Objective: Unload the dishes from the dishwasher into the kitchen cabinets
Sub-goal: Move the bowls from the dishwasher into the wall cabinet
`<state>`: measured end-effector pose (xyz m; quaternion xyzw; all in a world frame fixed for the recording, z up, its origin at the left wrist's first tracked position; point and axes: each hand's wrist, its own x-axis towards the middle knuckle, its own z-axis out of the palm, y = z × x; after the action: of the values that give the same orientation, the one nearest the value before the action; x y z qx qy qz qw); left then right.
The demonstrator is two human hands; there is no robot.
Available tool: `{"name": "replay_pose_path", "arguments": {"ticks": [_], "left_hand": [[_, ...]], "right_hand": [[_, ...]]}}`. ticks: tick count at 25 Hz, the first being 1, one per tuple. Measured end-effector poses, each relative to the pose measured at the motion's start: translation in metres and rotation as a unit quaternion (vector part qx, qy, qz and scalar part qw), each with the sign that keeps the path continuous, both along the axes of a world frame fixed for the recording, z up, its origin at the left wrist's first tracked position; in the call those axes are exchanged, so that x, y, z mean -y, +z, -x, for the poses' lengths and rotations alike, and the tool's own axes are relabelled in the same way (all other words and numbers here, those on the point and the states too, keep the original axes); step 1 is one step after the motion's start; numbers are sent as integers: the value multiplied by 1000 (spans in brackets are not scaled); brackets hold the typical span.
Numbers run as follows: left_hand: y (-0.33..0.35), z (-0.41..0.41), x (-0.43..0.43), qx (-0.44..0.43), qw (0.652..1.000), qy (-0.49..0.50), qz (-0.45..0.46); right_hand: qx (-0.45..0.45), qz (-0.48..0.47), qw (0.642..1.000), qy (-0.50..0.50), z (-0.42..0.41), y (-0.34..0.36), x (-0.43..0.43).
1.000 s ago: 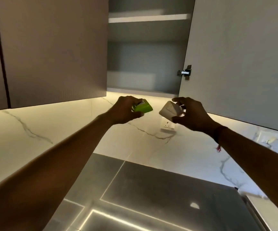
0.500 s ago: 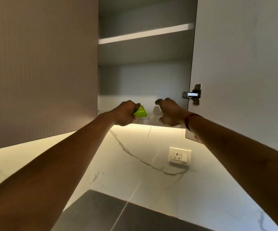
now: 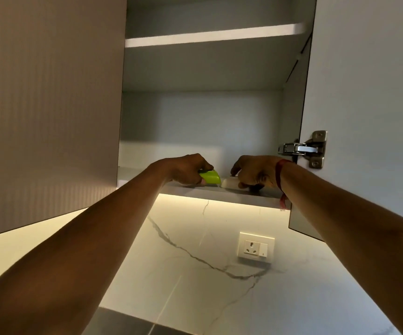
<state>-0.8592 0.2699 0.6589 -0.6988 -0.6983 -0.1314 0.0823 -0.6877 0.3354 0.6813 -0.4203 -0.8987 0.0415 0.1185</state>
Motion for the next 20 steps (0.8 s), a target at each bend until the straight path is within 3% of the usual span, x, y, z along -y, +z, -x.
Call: {"name": "replay_pose_path", "arguments": {"ticks": [12, 20], "left_hand": [[-13, -12, -44, 121, 990, -75, 15], [-19, -6, -43, 214, 971, -102, -4]], "right_hand": [[-22, -95, 992, -81, -9, -28, -8], [-124, -76, 985, -91, -16, -42, -5]]}}
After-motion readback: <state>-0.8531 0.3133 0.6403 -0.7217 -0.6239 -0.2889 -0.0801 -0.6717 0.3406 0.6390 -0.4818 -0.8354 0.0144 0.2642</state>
